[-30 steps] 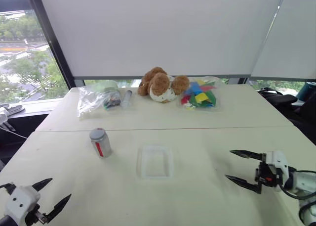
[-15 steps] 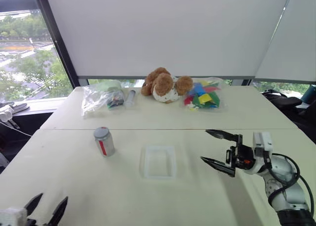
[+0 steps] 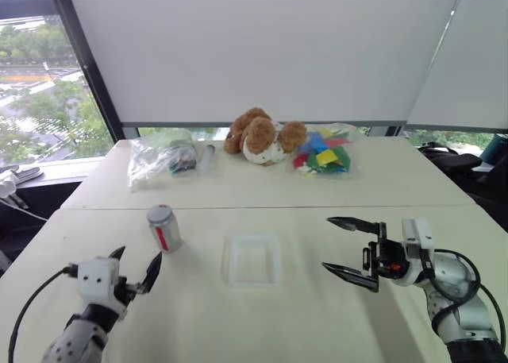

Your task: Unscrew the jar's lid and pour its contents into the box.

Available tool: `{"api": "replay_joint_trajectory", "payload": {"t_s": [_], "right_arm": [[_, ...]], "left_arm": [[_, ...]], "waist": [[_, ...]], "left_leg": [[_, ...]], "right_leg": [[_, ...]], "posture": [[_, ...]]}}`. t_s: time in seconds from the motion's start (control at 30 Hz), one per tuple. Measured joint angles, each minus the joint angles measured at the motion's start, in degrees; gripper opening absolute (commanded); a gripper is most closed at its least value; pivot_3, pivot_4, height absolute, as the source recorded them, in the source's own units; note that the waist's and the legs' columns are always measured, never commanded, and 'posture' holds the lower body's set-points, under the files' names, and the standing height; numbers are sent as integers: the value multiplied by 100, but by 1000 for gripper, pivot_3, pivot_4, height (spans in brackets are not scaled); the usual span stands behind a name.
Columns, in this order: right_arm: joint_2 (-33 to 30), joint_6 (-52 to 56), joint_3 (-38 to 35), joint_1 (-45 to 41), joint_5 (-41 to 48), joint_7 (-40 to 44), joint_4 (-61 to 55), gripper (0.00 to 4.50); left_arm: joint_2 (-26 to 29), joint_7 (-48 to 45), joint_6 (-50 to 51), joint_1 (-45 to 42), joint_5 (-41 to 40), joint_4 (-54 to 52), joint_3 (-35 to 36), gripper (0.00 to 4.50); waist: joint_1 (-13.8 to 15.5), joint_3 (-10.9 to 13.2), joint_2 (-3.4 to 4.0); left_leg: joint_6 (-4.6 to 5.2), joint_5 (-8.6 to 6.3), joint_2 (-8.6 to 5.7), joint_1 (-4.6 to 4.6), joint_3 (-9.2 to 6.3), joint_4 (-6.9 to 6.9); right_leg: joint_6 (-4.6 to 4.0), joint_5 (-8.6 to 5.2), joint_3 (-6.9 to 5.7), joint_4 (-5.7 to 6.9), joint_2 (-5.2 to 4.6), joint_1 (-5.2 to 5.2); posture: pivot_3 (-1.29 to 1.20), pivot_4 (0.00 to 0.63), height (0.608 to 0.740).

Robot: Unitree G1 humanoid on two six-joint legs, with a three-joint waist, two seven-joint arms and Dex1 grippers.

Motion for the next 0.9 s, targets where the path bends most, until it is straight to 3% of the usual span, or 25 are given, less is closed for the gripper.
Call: {"api": "replay_joint_trajectory", "payload": {"t_s": [0.2,0.7,0.8,0.9], "right_arm": [[-18,31,-13,86,-9,-14,-14,4500],[-17,37,5,101,-59,-111,-32,4500],[-14,37,12,101,-65,-145,-32,4500],[-13,36,14,101,-70,-162,-32,4500]], "left_arm": [[-21,35,21,-470,198,492,-422,4442],[-123,212,21,-1368,339,1287,-685,4442],[-123,208,19,-1468,358,1415,-697,3697],[-102,178,16,-1492,366,1554,-693,2285]], "waist": [[-28,-1,2],[-22,-1,2],[-21,-1,2],[-18,-1,2]], "left_leg": [[0,0,1,2,3,-7],[-1,1,-2,2,3,-5],[-1,1,-2,2,3,-5],[-1,1,-3,2,3,-4]], "right_leg": [[2,1,4,2,2,-8],[7,4,4,3,0,-6],[8,4,4,4,0,-7],[8,5,4,4,0,-6]], "posture": [[0,150,740],[0,150,740],[0,150,740],[0,150,740]]}}
